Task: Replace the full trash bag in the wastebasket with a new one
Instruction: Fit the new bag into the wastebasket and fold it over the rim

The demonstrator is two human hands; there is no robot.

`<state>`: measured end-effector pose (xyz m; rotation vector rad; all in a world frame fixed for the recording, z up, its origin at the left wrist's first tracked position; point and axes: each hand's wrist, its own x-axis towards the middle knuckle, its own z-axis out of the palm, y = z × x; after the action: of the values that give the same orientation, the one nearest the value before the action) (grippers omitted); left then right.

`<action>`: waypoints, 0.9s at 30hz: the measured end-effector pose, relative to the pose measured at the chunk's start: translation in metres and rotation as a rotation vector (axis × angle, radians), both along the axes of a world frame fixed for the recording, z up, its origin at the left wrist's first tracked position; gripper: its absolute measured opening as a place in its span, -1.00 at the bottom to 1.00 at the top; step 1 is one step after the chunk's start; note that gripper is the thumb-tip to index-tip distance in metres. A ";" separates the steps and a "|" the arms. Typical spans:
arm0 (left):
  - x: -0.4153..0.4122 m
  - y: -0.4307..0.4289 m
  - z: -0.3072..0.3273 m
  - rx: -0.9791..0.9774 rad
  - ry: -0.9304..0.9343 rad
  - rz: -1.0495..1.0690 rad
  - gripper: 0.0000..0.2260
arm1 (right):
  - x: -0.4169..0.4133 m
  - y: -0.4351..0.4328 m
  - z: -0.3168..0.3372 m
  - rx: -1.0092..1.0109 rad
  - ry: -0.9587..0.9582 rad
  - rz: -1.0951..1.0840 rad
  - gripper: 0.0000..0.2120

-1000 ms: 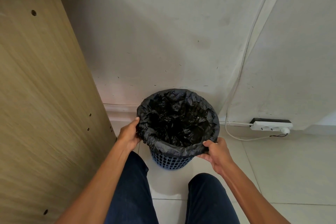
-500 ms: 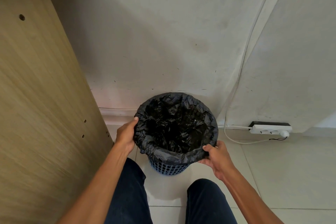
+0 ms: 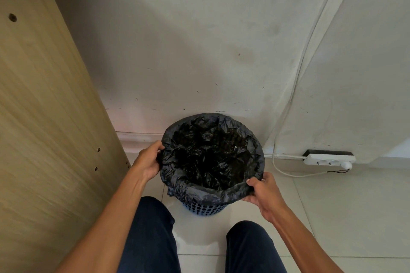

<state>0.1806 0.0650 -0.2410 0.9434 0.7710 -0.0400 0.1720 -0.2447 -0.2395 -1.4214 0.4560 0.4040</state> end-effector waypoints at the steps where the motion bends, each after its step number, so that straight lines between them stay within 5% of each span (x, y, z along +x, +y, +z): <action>1: 0.001 0.002 0.001 -0.020 0.009 -0.026 -0.94 | 0.001 -0.001 0.000 -0.005 0.003 0.002 -0.67; 9: 0.014 0.002 0.003 0.034 -0.009 -0.046 -0.69 | 0.003 -0.002 0.000 -0.009 0.018 0.003 -0.66; 19: 0.026 0.005 -0.002 0.040 0.002 -0.084 -0.84 | 0.005 -0.004 0.000 -0.023 0.015 0.010 -0.66; 22: 0.028 0.009 -0.009 0.073 0.004 -0.106 -0.66 | 0.007 -0.006 0.003 -0.021 0.020 0.022 -0.67; 27: 0.029 0.014 -0.016 0.083 0.003 -0.087 -0.77 | 0.014 -0.013 0.008 -0.024 0.038 0.046 -0.68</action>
<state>0.2098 0.0787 -0.2567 1.0561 0.7386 -0.0863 0.1863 -0.2581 -0.2319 -1.4514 0.4608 0.4640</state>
